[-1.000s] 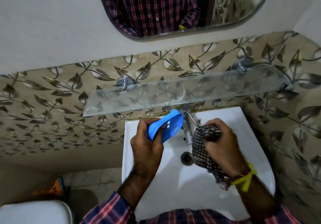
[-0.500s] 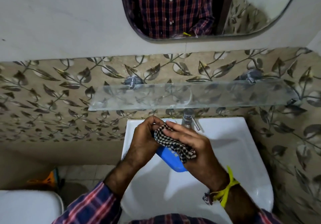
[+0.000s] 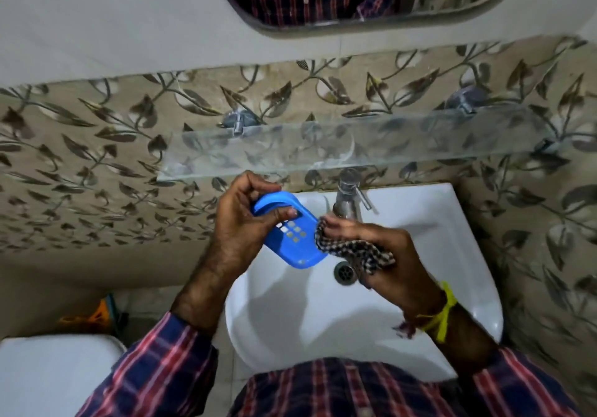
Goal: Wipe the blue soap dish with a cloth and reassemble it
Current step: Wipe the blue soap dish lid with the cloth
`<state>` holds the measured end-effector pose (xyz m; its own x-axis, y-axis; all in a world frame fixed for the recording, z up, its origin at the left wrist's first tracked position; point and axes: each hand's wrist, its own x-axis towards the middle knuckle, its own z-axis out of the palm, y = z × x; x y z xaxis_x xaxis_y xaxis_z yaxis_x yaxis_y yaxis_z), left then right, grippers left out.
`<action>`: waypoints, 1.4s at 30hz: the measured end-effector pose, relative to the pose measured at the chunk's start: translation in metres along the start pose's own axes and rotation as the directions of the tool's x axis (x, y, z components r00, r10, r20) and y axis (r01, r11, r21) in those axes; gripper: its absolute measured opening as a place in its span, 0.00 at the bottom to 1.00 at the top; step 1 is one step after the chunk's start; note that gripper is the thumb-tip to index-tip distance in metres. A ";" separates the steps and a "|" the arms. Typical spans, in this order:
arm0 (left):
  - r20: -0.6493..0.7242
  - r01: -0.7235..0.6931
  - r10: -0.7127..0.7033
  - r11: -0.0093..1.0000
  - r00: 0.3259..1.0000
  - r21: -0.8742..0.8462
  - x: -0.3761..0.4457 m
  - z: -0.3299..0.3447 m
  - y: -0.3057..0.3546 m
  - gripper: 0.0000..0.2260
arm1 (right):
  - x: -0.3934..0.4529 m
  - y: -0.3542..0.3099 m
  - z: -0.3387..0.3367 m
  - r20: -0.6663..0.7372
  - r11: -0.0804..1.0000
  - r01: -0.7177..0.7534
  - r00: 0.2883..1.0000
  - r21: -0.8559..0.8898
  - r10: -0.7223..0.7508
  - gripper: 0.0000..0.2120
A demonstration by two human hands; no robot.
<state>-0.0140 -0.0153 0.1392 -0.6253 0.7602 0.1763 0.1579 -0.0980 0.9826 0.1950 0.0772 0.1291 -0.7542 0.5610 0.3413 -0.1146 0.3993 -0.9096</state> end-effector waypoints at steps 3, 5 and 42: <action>0.055 0.017 -0.019 0.999 0.998 0.039 -0.006 0.006 0.003 0.19 | 0.006 -0.005 0.004 -0.018 0.997 0.025 0.999 -0.069 -0.026 0.19; 0.055 -0.029 0.027 0.999 0.998 0.029 -0.002 0.009 0.009 0.18 | 0.022 -0.007 0.011 -0.025 0.997 0.057 0.998 -0.044 -0.058 0.21; 0.090 0.167 -0.155 0.976 0.984 -0.139 -0.020 0.058 0.016 0.14 | 0.022 -0.011 0.006 -0.390 0.981 0.145 0.902 -0.132 -0.186 0.21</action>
<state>0.0456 0.0052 0.1479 -0.5712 0.8206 0.0159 -0.0566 -0.0586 0.9967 0.1757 0.0807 0.1454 -0.4064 0.7148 0.5691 -0.1359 0.5687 -0.8113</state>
